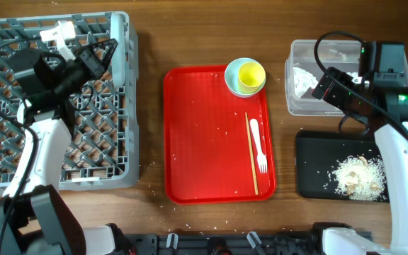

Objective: Sort waste into correct bins and load items into the dishwasher rack

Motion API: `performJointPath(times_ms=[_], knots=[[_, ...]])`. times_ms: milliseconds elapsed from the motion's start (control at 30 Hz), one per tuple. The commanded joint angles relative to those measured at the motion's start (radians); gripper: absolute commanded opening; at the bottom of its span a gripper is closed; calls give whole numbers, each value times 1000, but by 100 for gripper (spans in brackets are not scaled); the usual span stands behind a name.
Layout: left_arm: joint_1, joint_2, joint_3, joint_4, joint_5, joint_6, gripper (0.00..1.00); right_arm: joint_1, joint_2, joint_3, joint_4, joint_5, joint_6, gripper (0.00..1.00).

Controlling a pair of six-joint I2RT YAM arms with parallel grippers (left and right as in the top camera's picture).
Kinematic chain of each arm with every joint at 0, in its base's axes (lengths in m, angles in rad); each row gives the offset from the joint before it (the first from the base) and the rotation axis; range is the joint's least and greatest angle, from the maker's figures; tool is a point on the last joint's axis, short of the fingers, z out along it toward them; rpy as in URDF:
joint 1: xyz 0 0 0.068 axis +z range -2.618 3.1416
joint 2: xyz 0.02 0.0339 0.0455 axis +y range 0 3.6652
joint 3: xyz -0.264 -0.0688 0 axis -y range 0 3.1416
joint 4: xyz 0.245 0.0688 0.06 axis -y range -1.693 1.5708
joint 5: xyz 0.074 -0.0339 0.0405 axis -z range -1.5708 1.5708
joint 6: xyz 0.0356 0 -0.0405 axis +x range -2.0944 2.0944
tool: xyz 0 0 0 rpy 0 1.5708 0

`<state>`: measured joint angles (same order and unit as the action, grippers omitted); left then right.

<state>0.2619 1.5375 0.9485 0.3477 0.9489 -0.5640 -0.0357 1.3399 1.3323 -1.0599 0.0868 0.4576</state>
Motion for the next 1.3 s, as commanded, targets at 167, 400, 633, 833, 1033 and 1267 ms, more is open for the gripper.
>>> performJointPath(times_ms=[167,400,633,833,1033,1267], knots=[[23,2,-4,-136,-124,3,45,-4,-12,12,2,2,-13,100],[57,-93,-4,-136,-97,2,100,-4,-12,12,2,2,-13,100],[-64,-415,-4,-237,-97,-2,100,-4,-12,12,2,2,-13,100],[-502,-393,-4,-258,-240,132,100,-4,-12,12,2,2,-13,100],[-875,-157,-3,-303,-769,343,100,-4,-12,12,2,2,-13,100],[-946,129,-3,-100,-1022,352,90,-4,-12,12,2,2,-13,100]])
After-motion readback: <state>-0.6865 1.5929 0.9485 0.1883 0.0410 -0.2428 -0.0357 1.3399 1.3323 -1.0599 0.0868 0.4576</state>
